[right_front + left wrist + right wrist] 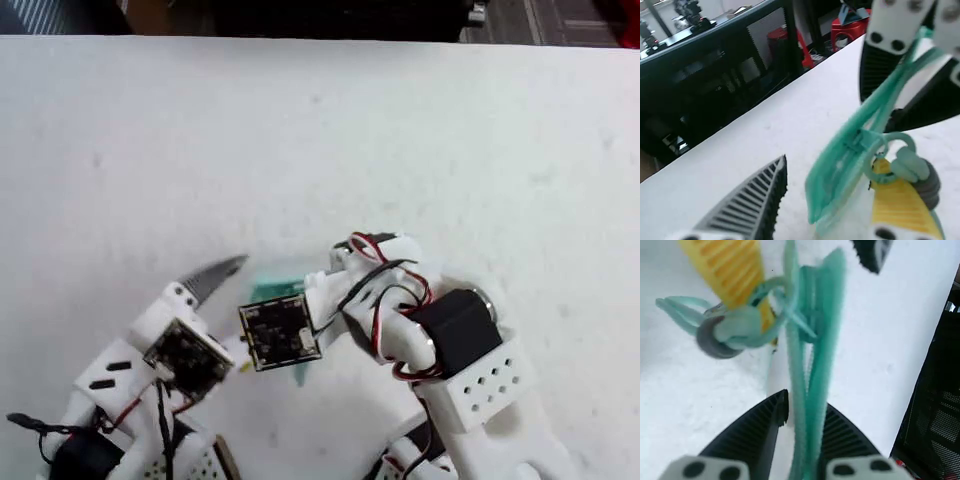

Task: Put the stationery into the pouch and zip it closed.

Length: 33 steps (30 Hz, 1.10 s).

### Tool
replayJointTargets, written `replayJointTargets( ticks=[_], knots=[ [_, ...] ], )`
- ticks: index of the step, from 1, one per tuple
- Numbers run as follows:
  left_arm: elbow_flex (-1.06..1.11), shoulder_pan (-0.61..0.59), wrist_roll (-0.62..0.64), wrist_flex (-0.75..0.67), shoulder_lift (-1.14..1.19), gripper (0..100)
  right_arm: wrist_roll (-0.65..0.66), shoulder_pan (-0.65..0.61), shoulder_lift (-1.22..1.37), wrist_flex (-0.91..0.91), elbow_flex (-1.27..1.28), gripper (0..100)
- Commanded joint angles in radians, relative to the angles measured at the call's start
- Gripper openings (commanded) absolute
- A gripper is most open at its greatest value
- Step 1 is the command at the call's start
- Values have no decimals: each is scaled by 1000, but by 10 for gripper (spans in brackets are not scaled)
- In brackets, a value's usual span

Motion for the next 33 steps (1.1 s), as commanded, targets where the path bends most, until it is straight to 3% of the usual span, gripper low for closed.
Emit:
replayJointTargets(
  ticks=[1,8,15,23,26,31,33],
  knots=[
    [-23,104,15,-6,-1,283,12,-10,-13,2,-91,17],
    [20,114,17,-14,-1,244,6,-10,-8,-1,-153,17],
    [35,114,17,-64,-1,12,2,-8,-4,-2,-153,18],
    [31,114,92,-80,-1,22,0,-1,-12,5,-150,19],
    [28,114,100,-84,-2,22,-6,13,-4,5,-150,75],
    [-3,114,101,-84,-2,22,-186,27,-2,-5,-150,236],
    [-18,114,103,-84,-2,22,-210,27,-2,-5,-150,256]
  ],
)
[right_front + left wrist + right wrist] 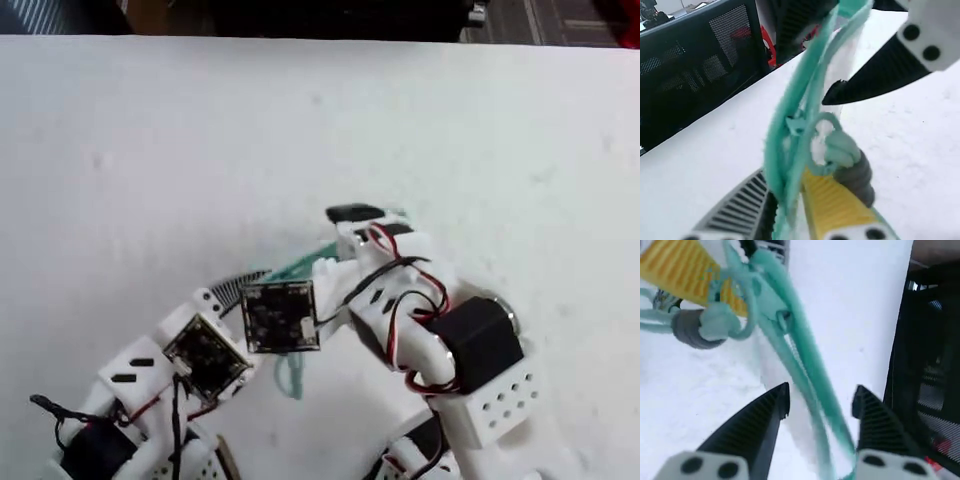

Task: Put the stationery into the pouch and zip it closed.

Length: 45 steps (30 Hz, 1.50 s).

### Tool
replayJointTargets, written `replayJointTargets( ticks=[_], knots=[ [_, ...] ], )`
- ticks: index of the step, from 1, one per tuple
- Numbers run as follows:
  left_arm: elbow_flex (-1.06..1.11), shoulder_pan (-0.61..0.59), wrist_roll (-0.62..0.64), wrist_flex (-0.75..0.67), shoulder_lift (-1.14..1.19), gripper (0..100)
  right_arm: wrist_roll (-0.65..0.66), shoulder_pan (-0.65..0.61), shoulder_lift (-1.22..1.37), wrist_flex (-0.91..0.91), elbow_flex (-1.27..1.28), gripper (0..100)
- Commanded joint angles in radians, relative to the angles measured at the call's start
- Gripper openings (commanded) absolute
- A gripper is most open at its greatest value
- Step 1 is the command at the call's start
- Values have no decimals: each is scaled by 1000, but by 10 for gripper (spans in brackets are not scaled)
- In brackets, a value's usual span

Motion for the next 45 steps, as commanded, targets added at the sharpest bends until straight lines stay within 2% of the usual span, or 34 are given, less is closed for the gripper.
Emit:
replayJointTargets(
  ticks=[1,5,11,19,27,29,34,39,45],
  knots=[
    [-66,2,26,-51,-13,22,-55,18,-1,-12,-38,254],
    [-80,-4,89,-51,-13,22,-58,31,-1,-73,14,252],
    [-55,-4,95,-63,-13,22,-58,76,-10,-174,137,252],
    [87,2,97,-195,-13,21,-58,77,-38,-176,124,252],
    [120,2,97,-198,-13,26,-58,77,-139,-171,68,252],
    [123,2,103,-192,-13,63,-58,77,-150,-171,68,252],
    [167,-5,305,-180,-13,224,-219,74,-151,-165,32,251],
    [181,-5,247,-187,-13,194,-460,71,-208,-165,11,238],
    [233,-5,235,-261,-13,129,-534,35,-410,-160,75,55]
  ],
)
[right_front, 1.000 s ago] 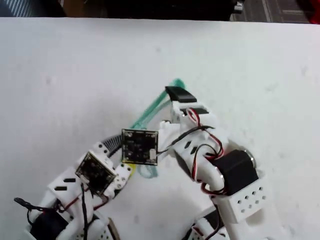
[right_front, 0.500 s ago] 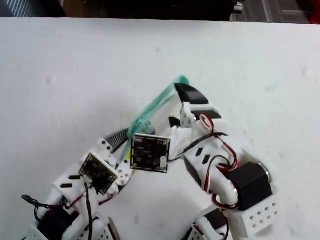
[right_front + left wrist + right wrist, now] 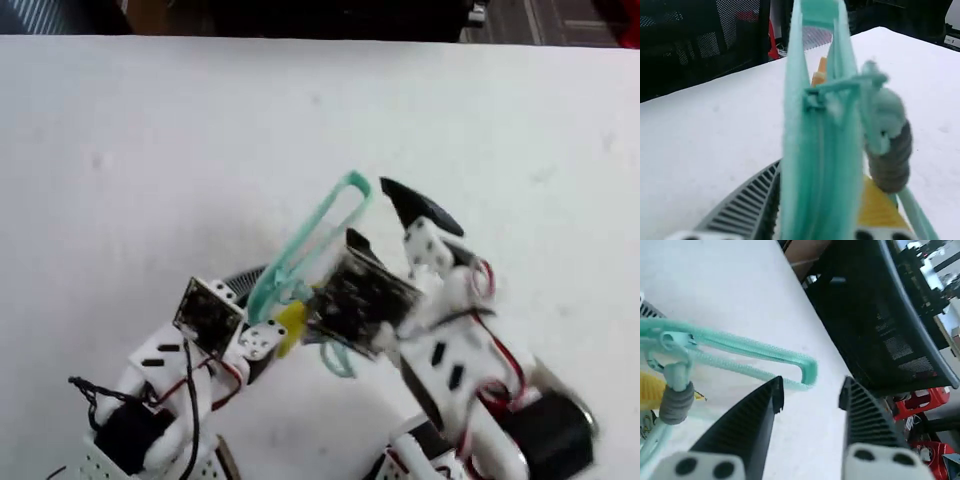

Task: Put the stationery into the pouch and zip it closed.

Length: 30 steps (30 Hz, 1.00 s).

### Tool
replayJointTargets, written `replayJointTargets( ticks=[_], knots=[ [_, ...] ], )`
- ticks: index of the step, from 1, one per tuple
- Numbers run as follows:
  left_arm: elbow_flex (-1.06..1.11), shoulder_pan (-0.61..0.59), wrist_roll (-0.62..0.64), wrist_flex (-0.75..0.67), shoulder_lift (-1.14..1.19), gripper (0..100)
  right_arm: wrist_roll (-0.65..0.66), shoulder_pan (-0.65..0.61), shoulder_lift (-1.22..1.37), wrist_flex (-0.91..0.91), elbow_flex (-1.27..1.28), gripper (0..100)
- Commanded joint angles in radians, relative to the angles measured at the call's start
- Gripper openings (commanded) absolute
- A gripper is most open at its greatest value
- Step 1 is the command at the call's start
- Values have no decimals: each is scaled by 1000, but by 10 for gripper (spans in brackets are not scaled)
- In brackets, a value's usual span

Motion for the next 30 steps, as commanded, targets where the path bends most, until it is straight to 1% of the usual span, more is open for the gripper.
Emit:
replayJointTargets(
  ticks=[1,2,4,7,9,12,14,16,20,24,30],
  knots=[
    [2,2,-9,-60,-2,106,-63,-54,-102,5,35,35],
    [-3,2,-9,-61,-2,81,-77,-67,-125,15,63,33],
    [-21,2,-8,-60,-2,23,-103,-81,-154,24,124,72],
    [-32,2,-8,-55,-2,30,-175,-93,-154,16,189,166],
    [-32,2,-8,-55,-2,20,-249,-153,-139,-5,216,190],
    [-32,2,-6,-57,-2,22,-308,-277,-99,-48,224,163],
    [-32,2,-6,-55,-2,22,-313,-344,-67,-68,222,140],
    [-32,2,-6,-54,-2,22,-310,-380,-42,-71,221,135],
    [-32,2,-6,-54,-2,22,-313,-387,-28,-65,221,152],
    [-32,2,-8,-54,-2,22,-308,-387,-21,-47,226,153],
    [-21,2,-8,-54,-2,22,-307,-384,-19,-67,259,152]
  ],
)
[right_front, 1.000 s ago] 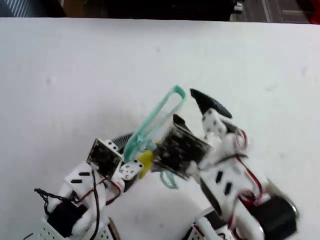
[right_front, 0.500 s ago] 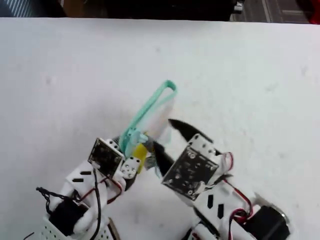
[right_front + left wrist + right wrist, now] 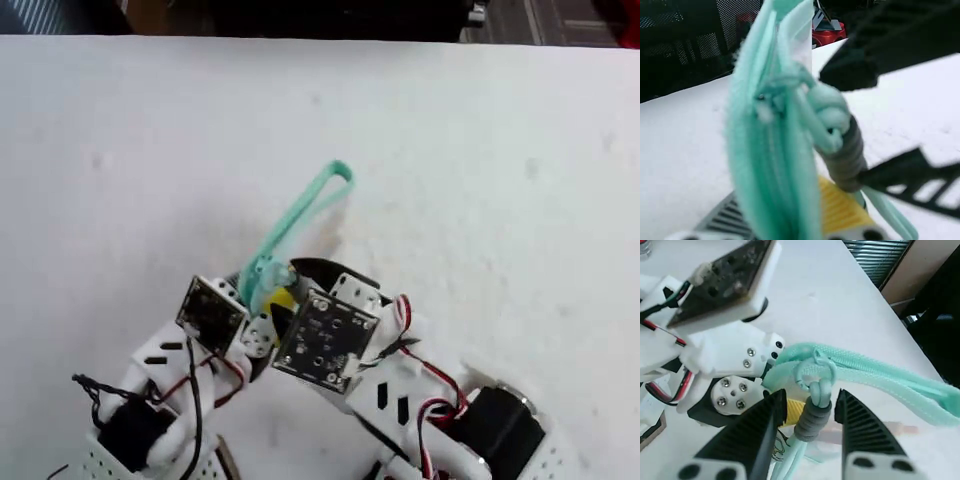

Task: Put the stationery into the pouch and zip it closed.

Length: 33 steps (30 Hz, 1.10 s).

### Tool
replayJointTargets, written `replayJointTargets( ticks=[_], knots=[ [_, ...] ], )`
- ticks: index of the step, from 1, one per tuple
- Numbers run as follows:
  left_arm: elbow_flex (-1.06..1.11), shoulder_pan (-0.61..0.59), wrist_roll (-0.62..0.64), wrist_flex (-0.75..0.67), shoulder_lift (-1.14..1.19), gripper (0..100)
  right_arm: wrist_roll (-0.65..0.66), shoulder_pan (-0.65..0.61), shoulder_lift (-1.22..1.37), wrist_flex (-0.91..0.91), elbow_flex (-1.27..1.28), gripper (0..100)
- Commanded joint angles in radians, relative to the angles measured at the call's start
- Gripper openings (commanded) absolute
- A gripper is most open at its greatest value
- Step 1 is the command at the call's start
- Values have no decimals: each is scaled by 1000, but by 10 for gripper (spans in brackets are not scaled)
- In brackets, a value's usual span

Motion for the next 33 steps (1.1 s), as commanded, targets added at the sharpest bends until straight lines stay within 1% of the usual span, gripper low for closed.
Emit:
replayJointTargets(
  ticks=[1,4,9,13,15,18,19,21,23,28,33],
  knots=[
    [-28,2,-6,-28,-10,22,-5,-4,-4,-21,15,152],
    [-23,2,-6,-28,-10,22,-5,-2,-4,-25,51,152],
    [-23,2,-6,-31,-10,22,-5,-2,-4,-119,87,149],
    [-23,2,-6,-28,-10,22,-5,-2,-4,-157,112,147],
    [-23,2,-6,-28,-10,22,-5,-1,-4,-177,130,119],
    [-23,2,-6,-31,-10,24,-5,31,-10,-219,150,18],
    [-23,2,-6,-31,-10,24,-5,50,-13,-225,152,12],
    [-26,2,-6,-32,-10,24,-5,91,-13,-226,144,29],
    [-31,2,-6,-32,-10,28,-5,120,-15,-226,133,15],
    [-43,1,3,-21,-10,148,-5,128,-15,-225,112,17],
    [-101,-45,3,18,-10,154,-5,128,-12,-208,40,17]
  ],
)
